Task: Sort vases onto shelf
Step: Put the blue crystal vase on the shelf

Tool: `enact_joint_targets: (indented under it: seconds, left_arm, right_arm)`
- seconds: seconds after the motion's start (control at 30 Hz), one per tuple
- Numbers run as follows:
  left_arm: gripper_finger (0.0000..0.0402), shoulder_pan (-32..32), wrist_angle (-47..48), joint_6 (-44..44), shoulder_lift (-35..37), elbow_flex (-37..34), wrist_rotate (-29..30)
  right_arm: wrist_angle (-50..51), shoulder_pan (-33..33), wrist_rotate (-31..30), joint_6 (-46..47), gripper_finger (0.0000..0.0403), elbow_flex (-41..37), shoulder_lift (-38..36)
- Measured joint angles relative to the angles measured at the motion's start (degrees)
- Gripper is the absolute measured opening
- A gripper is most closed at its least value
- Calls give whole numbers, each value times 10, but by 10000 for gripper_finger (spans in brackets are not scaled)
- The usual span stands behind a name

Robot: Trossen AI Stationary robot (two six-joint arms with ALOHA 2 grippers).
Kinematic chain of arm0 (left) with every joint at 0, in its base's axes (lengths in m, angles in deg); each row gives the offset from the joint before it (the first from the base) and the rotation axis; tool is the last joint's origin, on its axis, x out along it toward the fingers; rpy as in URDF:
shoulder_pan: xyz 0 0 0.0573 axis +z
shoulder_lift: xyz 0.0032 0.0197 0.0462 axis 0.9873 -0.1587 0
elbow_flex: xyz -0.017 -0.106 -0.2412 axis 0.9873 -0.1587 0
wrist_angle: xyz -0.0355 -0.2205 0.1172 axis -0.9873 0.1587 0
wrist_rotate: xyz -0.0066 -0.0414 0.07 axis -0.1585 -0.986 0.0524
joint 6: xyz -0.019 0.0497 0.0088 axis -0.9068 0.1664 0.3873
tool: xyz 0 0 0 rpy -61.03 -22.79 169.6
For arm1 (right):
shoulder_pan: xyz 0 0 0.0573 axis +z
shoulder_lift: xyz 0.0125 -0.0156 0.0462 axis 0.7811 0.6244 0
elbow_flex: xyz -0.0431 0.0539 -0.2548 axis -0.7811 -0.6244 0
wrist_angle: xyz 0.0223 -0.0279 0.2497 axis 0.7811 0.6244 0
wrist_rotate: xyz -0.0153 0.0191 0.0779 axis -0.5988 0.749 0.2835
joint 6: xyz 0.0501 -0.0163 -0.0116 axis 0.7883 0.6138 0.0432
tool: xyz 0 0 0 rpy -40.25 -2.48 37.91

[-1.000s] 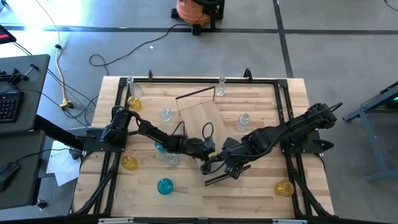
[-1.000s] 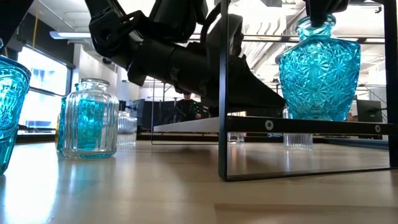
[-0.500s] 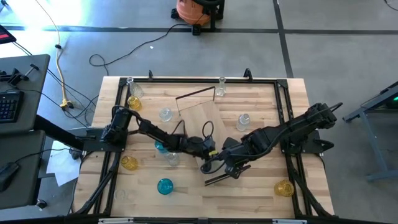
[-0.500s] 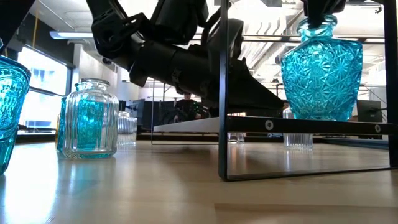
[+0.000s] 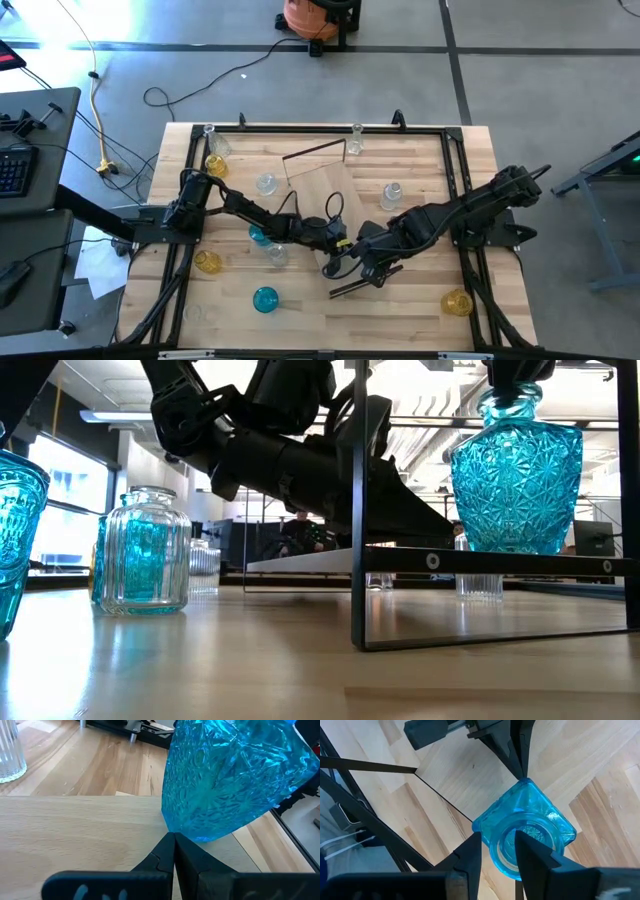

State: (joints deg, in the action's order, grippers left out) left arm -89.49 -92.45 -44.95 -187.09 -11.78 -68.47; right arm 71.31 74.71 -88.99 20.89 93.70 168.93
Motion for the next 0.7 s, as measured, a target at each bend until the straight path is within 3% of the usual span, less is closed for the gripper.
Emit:
enact_joint_targets:
  seconds: [0.4,0.7]
  left_arm:
    - [3,4,1,4,0,0,-6]
    - [3,4,1,4,0,0,-6]
  right_arm:
    - [29,0,6,10,101,7,0]
    - [65,3,-48,8,101,85,0]
